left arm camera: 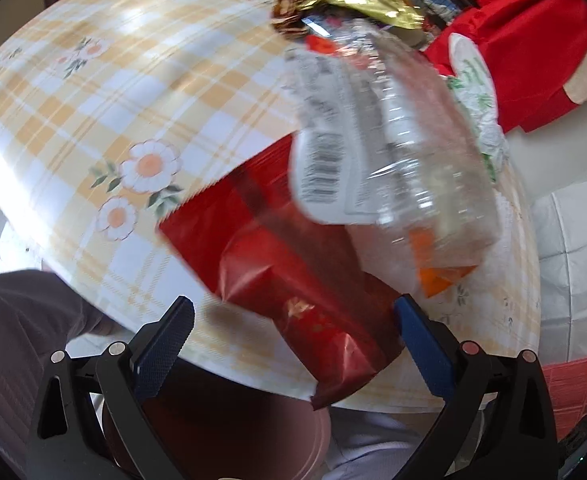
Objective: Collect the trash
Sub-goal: 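Grasp the red snack bag with the left gripper while the right gripper approaches the white foam net, then lift the red bag toward the bin with the left gripper while the right gripper grasps the foam net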
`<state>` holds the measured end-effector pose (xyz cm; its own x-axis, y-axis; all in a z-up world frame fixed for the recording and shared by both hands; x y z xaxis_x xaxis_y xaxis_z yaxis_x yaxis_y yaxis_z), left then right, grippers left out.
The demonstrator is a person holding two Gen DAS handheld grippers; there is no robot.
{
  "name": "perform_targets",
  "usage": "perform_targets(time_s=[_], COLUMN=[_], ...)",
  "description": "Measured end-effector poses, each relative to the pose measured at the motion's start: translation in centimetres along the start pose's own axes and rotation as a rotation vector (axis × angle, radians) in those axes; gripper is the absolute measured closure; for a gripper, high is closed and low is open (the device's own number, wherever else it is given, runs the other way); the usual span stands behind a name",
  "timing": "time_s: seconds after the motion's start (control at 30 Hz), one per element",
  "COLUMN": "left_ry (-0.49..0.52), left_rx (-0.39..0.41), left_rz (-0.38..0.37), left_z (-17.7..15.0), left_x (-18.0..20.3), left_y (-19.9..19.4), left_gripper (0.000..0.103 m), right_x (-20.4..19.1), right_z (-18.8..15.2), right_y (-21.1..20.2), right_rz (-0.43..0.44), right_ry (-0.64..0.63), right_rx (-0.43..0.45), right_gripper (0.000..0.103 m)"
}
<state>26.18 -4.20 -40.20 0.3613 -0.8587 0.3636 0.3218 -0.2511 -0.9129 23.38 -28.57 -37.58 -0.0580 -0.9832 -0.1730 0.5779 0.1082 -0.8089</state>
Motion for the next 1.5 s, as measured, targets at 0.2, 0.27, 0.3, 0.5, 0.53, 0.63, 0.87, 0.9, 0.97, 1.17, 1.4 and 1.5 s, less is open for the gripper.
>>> perform_targets(time_s=[0.2, 0.27, 0.3, 0.5, 0.53, 0.63, 0.87, 0.9, 0.97, 1.17, 1.4, 1.5], left_ry=[-0.026, -0.034, -0.037, -0.050, -0.058, -0.081, -0.088, -0.089, -0.083, -0.078, -0.043, -0.014], left_rx=[-0.015, -0.016, -0.017, -0.024, -0.026, -0.033, -0.029, -0.028, -0.030, -0.021, 0.014, 0.036], left_rz=[-0.001, 0.003, 0.002, -0.070, -0.084, -0.117, -0.145, -0.150, -0.167, -0.196, -0.196, -0.199], left_z=[0.0, 0.0, 0.0, 0.5, 0.6, 0.7, 0.6, 0.6, 0.7, 0.7, 0.3, 0.0], left_x=[-3.0, -3.9, -4.6, -6.8, -7.0, -7.3, -7.9, -8.0, -8.2, -9.0, -9.3, -9.3], left_y=[-0.2, -0.4, -0.4, -0.4, -0.4, -0.3, -0.6, -0.7, -0.7, -1.3, -2.0, -2.6], left_gripper=[0.005, 0.006, 0.007, 0.023, 0.025, 0.028, 0.036, 0.038, 0.040, 0.046, 0.051, 0.056], right_x=[-0.5, -0.8, -0.9, -0.3, -0.4, -0.8, -0.9, -1.1, -1.4, -3.0, -3.3, -3.6], right_z=[0.5, 0.8, 1.0, 3.4, 4.3, 6.9, 11.7, 12.2, 12.8, 13.9, 12.5, 12.0], right_y=[0.3, 0.4, 0.5, 1.7, 1.9, 2.6, 6.5, 7.2, 8.1, 10.2, 11.9, 10.8], right_rz=[0.019, 0.026, 0.029, 0.116, 0.109, 0.100, 0.154, 0.152, 0.132, 0.075, 0.045, 0.054], right_ry=[-0.004, -0.012, -0.018, 0.082, 0.068, 0.026, 0.109, 0.121, 0.131, 0.097, 0.090, 0.072], right_rx=[0.007, 0.008, 0.009, -0.040, -0.026, 0.016, 0.065, 0.059, 0.049, 0.016, -0.075, -0.056], right_gripper=[0.006, 0.006, 0.006, 0.006, 0.006, 0.006, 0.006, 0.006, 0.006, 0.006, 0.040, 0.056])
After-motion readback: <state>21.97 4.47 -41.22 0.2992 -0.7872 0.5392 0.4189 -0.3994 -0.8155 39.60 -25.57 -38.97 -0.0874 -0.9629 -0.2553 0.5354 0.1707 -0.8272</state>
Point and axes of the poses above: each gripper's, at about its wrist camera, not at the fingertips, and y roughly the way its jaws point, x to its right, z to its top, the point moved 10 cm from there along y, roughly the way its jaws point, and after that the axes turned 6 degrees about -x, right-handed, at the moved point
